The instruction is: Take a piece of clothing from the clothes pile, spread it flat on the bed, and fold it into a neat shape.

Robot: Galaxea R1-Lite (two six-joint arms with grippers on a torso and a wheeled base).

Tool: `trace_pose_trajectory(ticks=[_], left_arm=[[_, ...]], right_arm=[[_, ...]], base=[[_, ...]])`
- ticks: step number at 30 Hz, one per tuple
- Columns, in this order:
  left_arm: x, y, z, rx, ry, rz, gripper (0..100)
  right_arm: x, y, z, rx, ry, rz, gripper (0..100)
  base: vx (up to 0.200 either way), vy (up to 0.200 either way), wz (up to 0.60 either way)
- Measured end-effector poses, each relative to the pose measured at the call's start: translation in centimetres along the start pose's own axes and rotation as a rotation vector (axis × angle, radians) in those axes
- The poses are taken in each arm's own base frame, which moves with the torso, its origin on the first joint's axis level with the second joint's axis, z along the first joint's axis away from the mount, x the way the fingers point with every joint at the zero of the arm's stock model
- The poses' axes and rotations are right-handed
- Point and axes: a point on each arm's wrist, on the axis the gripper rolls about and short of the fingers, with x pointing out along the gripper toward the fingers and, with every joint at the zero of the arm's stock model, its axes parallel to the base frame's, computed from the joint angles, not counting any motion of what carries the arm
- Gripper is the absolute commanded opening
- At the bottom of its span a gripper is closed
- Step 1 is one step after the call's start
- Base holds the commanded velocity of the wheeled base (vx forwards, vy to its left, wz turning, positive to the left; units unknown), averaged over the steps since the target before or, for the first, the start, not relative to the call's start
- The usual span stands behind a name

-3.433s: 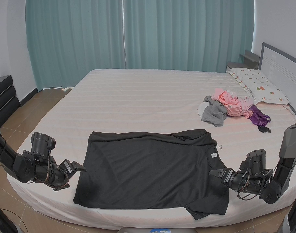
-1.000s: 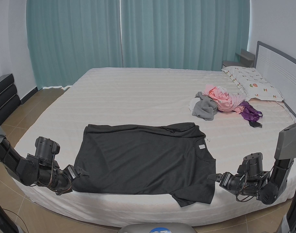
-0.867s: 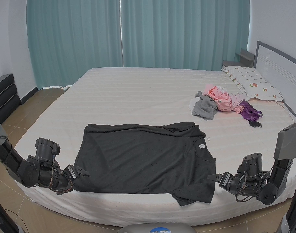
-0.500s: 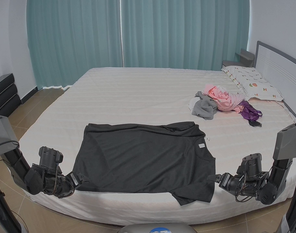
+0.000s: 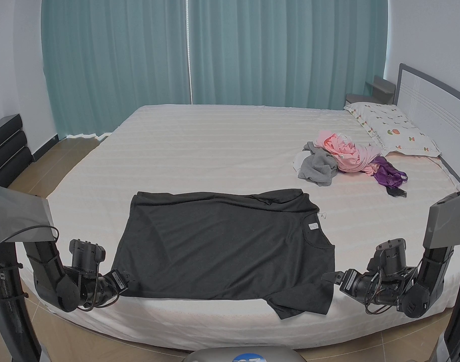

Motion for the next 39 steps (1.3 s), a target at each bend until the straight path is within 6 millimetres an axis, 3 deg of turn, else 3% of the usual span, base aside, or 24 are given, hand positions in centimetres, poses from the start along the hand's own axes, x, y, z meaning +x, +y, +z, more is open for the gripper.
trace_pose_trajectory(ticks=[15,16,27,39], left_arm=[[1.4,1.4,0.2,-0.021,-0.007,0.046,100],[1.4,1.5,0.3,-0.019,-0.015,0.043,0],[2.2,2.2,0.5,0.006,-0.065,0.029,0],[1.4,3.4,0.2,0.056,-0.111,0.111,0]], right_arm=[[0.0,0.0,0.0,0.000,0.000,0.000,100],[0.0,0.0,0.0,0.000,0.000,0.000,100],[0.0,0.0,0.0,0.000,0.002,0.001,100],[0.2,-0.1,0.0,0.002,0.003,-0.006,100]], base=[[0.000,0.000,0.00],[0.000,0.000,0.00],[0.000,0.000,0.00],[0.000,0.000,0.00]])
